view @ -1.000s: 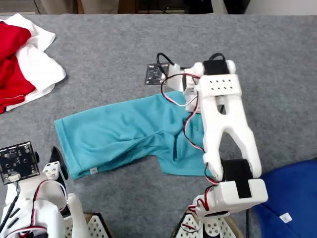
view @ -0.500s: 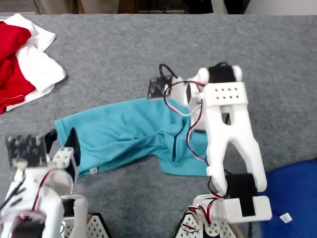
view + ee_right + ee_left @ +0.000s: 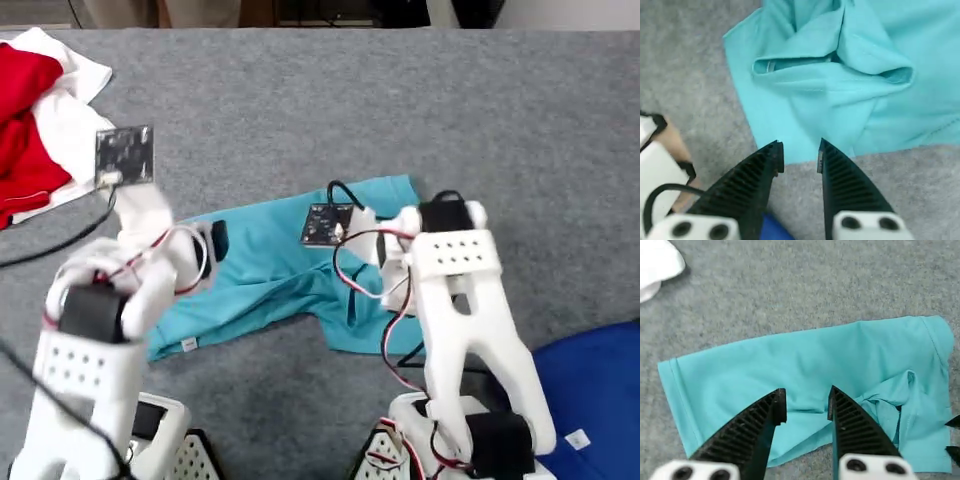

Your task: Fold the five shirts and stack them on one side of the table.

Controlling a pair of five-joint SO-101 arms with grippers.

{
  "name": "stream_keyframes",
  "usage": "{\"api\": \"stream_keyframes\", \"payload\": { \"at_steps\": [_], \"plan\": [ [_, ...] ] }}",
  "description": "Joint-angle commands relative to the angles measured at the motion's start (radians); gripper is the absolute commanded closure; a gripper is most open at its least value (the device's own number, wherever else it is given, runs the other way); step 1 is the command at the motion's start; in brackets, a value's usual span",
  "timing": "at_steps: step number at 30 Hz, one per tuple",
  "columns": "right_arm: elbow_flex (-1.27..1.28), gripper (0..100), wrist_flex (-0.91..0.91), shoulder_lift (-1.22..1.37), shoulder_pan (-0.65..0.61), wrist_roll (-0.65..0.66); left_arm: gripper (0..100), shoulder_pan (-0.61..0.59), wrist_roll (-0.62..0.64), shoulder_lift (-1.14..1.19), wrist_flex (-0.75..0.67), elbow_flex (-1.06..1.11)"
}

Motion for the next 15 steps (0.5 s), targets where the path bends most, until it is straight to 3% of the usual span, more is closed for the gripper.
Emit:
{"api": "stream_keyframes", "payload": {
  "at_steps": [1,7,15],
  "plan": [
    [0.027,86.9,-0.084,-0.012,-0.061,-0.061,85,0.012,0.046,0.056,-0.018,-0.063],
    [0.025,87.0,-0.222,0.111,-0.113,-0.114,85,-0.021,0.043,0.064,-0.018,-0.003],
    [0.015,88.3,-0.31,0.275,-0.019,-0.106,85,-0.137,-0.017,0.064,-0.018,0.011]
  ]
}}
